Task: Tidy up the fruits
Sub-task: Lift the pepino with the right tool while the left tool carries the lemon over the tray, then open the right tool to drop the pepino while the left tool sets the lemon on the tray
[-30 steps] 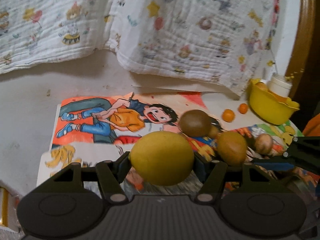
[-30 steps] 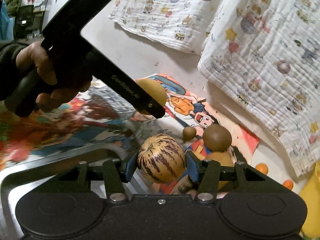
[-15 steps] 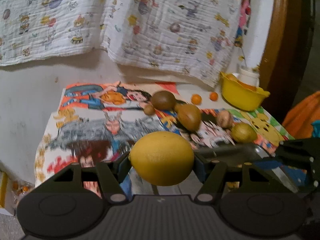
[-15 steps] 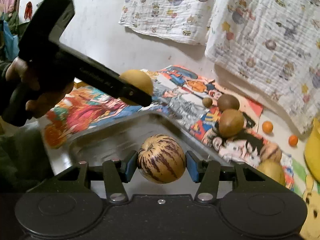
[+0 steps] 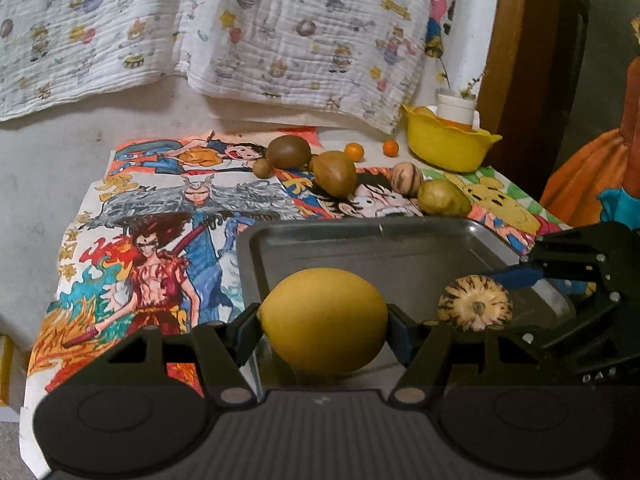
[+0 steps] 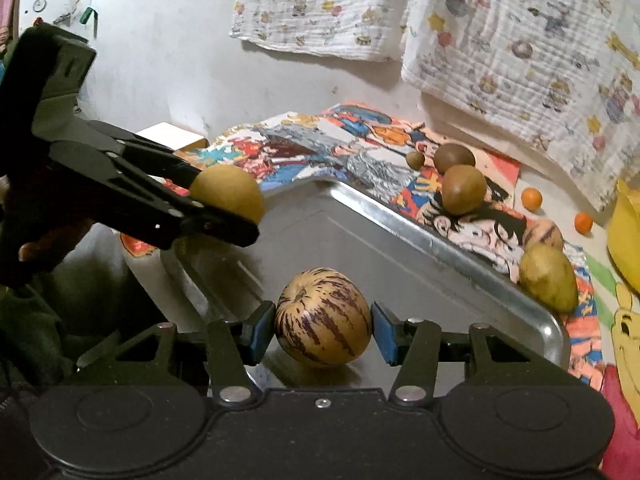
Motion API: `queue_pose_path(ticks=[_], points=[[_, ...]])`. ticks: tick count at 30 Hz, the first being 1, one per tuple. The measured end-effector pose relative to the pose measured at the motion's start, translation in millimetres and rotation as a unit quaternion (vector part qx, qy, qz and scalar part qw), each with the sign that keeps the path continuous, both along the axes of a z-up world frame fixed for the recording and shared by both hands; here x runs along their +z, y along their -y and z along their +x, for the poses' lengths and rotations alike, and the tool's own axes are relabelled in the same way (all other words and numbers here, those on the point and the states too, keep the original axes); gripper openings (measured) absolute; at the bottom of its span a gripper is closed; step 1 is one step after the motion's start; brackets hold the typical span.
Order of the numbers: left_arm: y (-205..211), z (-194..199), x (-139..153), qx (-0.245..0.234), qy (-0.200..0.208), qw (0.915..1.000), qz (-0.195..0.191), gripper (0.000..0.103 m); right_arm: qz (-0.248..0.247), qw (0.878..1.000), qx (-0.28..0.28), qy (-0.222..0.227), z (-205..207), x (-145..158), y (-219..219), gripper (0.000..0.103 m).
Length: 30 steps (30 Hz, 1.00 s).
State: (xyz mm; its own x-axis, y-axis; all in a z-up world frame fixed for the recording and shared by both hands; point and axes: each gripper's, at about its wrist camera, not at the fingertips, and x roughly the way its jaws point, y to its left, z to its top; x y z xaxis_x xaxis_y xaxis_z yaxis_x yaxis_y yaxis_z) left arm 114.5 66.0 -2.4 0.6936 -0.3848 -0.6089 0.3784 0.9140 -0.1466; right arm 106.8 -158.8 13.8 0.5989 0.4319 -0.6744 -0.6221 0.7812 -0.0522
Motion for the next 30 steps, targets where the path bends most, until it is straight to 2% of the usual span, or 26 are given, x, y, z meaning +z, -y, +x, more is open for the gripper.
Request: queue_pose_path(ticks=[6, 17, 24, 30], points=[[8, -7, -4, -0.017, 0.005, 0.9996, 0.023, 0.069, -0.007, 1.000, -0.012, 0.011, -6, -1, 2, 0.054], [15, -11, -8, -0.022, 0.018, 0.9989, 0.039, 0.069, -0.016, 1.000, -0.009, 0.018, -10, -1, -1, 0.055], [7, -8, -5, -0.015, 0.003, 0.9998, 0.008, 0.069, -0.009, 1.000, -0.013, 0.019, -10, -1, 2, 0.055], [5, -9, -4, -0.012, 0.001, 0.9999, 0.009, 0.070, -0.007, 1.000, -0.014, 0.018, -11, -1, 3, 0.056]])
